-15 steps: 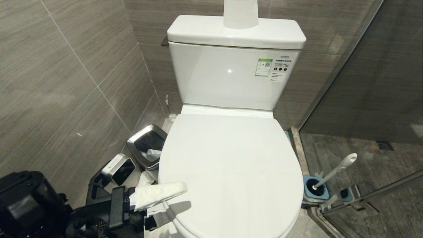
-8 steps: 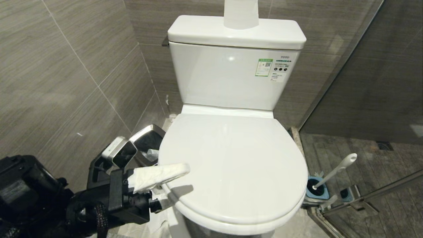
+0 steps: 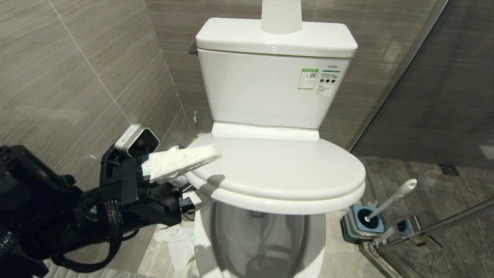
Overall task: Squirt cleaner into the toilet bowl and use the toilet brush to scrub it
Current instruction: Use the left hand to lift the toilet lid slightly
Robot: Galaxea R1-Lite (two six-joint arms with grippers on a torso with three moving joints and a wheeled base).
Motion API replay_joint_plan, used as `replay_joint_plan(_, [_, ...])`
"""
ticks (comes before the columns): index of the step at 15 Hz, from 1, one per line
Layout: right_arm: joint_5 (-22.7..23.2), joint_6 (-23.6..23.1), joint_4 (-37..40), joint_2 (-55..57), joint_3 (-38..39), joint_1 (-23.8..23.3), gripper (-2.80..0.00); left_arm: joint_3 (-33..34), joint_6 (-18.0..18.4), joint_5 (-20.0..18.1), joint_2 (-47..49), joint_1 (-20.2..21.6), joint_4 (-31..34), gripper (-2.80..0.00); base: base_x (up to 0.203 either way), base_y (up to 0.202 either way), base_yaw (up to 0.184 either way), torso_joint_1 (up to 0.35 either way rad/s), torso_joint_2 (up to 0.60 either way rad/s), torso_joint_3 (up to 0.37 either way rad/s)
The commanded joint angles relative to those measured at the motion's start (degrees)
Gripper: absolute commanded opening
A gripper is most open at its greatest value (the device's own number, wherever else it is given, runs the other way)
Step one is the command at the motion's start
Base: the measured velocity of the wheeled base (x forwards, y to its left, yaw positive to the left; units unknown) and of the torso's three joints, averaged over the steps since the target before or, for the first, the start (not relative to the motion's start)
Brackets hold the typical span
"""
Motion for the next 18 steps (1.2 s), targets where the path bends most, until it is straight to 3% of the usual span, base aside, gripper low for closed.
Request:
replay_joint_plan(1, [-0.01,0.03,-0.03,0.08,1.41,0.01,-2.80,-3.49,-4.08,-0.16,-3.60,0.15,2.53,0.00,0.000,0.000,0.000,0.000,0.00,0.000])
replay_joint_plan(4, [0.00,0.04,-0.03,0.01,1.41,-0.02,-2.80,-7.43,-4.12,-0.45,-4.22,0.53,4.59,0.00,0.000,0.000,0.000,0.000,0.00,0.000])
replay_joint_plan(7, [0.00,0.04,-0.03,0.09,1.41,0.05,-2.80,-9.99,-2.15,-6.68,-4.49,3.83,4.73,0.00,0.000,0.000,0.000,0.000,0.00,0.000])
replay_joint_plan(9, [-0.01,-0.01,0.01,0.01,1.41,-0.02,-2.80,-11.57,1.52,-7.89,-3.12,4.66,4.83,0.00,0.000,0.000,0.000,0.000,0.00,0.000])
replay_joint_plan(11, [-0.03,0.04,-0.03,0.09,1.41,-0.02,-2.80,-12.52,7.71,-7.76,-0.73,4.78,5.18,0.00,0.000,0.000,0.000,0.000,0.00,0.000])
replay_joint_plan(14, [0.06,0.04,-0.03,0.09,1.41,0.05,-2.80,-13.87,12.58,-6.93,2.65,4.69,5.69,0.00,0.000,0.000,0.000,0.000,0.00,0.000])
replay_joint_plan(18, [0.02,-0.02,-0.03,0.09,1.41,0.04,-2.80,-17.80,20.69,0.24,7.54,1.96,5.70,0.00,0.000,0.000,0.000,0.000,0.00,0.000])
